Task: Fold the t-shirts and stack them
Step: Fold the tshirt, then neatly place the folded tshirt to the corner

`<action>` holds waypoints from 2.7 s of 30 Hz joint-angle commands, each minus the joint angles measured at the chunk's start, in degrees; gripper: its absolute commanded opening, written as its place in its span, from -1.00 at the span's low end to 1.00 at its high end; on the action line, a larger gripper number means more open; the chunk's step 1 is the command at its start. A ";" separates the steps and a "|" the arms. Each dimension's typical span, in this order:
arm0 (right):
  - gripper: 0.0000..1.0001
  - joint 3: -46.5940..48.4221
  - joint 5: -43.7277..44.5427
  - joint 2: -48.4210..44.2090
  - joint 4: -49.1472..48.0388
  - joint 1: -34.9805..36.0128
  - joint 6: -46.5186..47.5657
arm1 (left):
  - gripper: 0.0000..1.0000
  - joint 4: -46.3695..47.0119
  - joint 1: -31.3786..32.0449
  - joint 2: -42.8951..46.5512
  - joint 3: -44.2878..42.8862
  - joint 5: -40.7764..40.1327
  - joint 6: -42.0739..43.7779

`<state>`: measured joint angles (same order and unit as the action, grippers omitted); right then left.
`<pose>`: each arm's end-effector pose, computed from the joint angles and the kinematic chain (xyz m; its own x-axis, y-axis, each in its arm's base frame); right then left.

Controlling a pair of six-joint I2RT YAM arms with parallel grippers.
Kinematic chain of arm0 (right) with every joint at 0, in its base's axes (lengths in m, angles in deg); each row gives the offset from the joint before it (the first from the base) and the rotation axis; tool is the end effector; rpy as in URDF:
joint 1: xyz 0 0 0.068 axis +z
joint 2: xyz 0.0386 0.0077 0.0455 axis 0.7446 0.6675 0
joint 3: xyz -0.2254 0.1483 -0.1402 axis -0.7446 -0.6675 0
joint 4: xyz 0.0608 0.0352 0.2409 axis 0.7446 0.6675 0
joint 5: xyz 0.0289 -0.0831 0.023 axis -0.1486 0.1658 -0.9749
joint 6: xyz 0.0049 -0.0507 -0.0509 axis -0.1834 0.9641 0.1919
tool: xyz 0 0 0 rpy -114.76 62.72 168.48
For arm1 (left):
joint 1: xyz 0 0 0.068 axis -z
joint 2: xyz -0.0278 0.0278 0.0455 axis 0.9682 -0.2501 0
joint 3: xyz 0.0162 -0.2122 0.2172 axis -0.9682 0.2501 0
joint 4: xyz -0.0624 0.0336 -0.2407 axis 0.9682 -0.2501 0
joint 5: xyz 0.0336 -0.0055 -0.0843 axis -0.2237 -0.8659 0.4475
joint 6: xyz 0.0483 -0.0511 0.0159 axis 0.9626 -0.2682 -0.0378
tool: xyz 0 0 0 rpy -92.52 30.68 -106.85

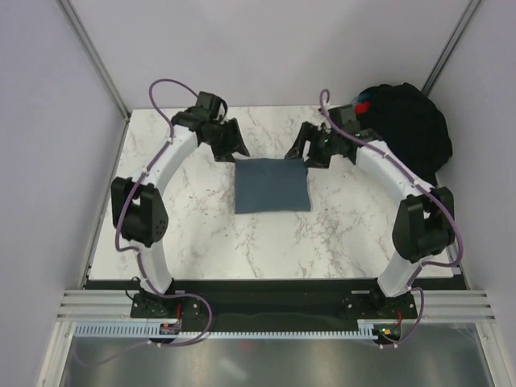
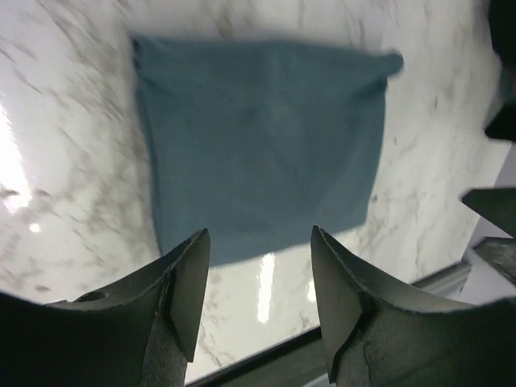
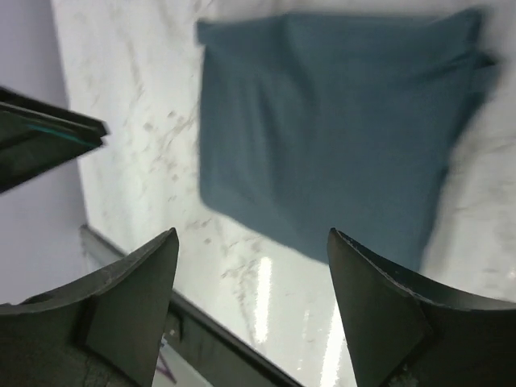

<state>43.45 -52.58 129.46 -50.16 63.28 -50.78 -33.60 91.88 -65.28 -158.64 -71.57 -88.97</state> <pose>0.3843 0.1272 0.3094 -0.8706 0.2769 -0.4066 -0.0200 0.8059 0.5917 0.4215 -0.1409 0.3083 -0.9017 -0.2611 -0.3447 -0.0678 0.8726 -0.4837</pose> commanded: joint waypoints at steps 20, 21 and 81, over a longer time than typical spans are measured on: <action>0.06 -39.06 -7.78 -1.44 -22.88 -2.24 -2.08 | 0.00 27.92 12.64 5.38 44.52 -0.37 -10.71; 0.13 -38.79 -6.56 -2.15 -21.64 -2.24 -1.55 | 0.00 27.39 12.64 5.91 44.34 -0.45 -10.62; 0.93 -37.47 3.57 -41.89 1.68 -0.66 5.22 | 0.03 1.81 -13.01 -26.15 -15.76 -31.39 28.40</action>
<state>6.45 -46.65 86.75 -44.68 62.54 -45.75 -33.47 80.47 -87.26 -168.81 -95.74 -69.35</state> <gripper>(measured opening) 0.965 0.513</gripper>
